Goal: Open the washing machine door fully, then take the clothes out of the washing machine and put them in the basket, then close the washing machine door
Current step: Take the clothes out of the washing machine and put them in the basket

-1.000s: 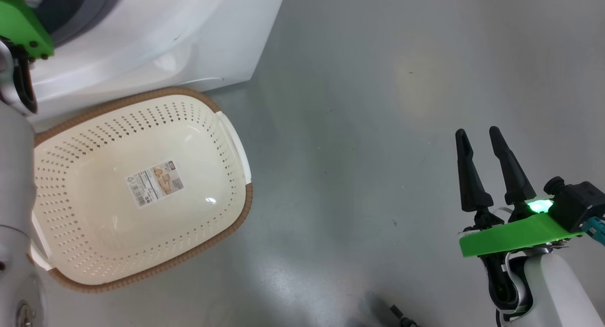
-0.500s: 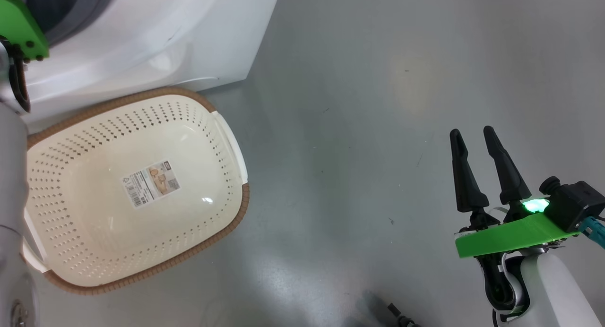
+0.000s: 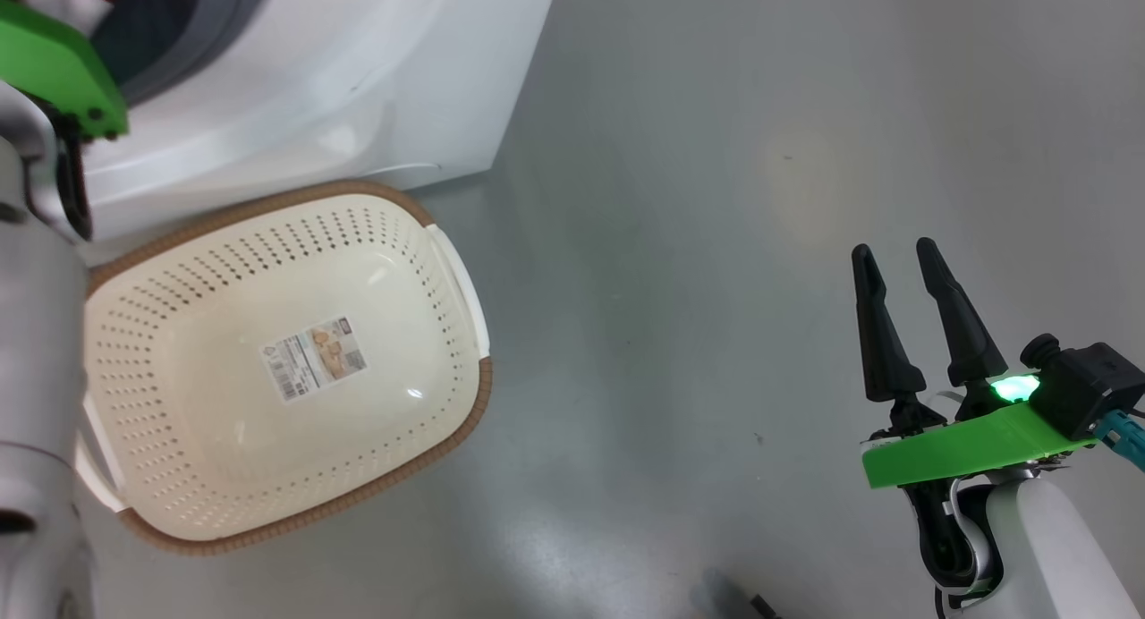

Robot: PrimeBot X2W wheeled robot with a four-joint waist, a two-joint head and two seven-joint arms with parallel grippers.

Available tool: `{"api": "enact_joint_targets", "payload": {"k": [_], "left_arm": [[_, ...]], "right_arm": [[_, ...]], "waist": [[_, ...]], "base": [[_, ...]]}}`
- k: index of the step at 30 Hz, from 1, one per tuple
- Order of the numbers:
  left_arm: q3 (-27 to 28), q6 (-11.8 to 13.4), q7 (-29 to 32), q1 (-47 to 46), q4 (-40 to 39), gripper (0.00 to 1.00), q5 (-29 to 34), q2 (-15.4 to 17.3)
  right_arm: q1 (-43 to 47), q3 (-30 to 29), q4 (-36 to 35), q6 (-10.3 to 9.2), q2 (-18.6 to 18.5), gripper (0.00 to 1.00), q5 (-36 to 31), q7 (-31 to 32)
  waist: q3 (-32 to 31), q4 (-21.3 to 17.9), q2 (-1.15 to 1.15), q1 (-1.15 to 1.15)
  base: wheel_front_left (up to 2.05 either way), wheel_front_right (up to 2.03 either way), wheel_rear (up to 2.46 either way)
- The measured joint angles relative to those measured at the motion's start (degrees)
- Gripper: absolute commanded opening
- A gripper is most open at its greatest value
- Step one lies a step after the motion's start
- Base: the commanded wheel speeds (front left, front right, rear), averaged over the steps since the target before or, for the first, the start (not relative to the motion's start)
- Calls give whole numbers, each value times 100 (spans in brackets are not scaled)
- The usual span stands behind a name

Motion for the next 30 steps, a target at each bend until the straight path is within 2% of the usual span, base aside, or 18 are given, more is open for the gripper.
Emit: {"api": "enact_joint_targets", "payload": {"k": [3, 8, 14, 23, 30], "left_arm": [[8, -19, -26, 276, -336, 0, -78, -54], [62, -112, -27, 926, -1455, 0, -122, -224], [370, -122, -27, 1827, -2520, 0, -235, -510], [751, -383, -27, 2854, -3839, 0, -232, -888], [872, -513, -27, 3509, -4707, 0, -198, -1013]], "right_arm": [[3, -24, -1, 0, 0, 100, -77, 0], [10, -90, -3, 0, 0, 100, -158, 0], [68, -158, -1, 0, -68, 100, -281, 0], [229, -216, 22, 0, -152, 100, -337, 0], [280, -318, 22, 0, -203, 100, -342, 0]], "waist": [[-89, 55, 0, 0], [-229, 177, 0, 0], [-417, 344, 0, 0], [-734, 598, 0, 0], [-932, 781, 0, 0]], "base": [[0, 0, 0], [0, 0, 0], [0, 0, 0], [0, 0, 0], [0, 0, 0]]}}
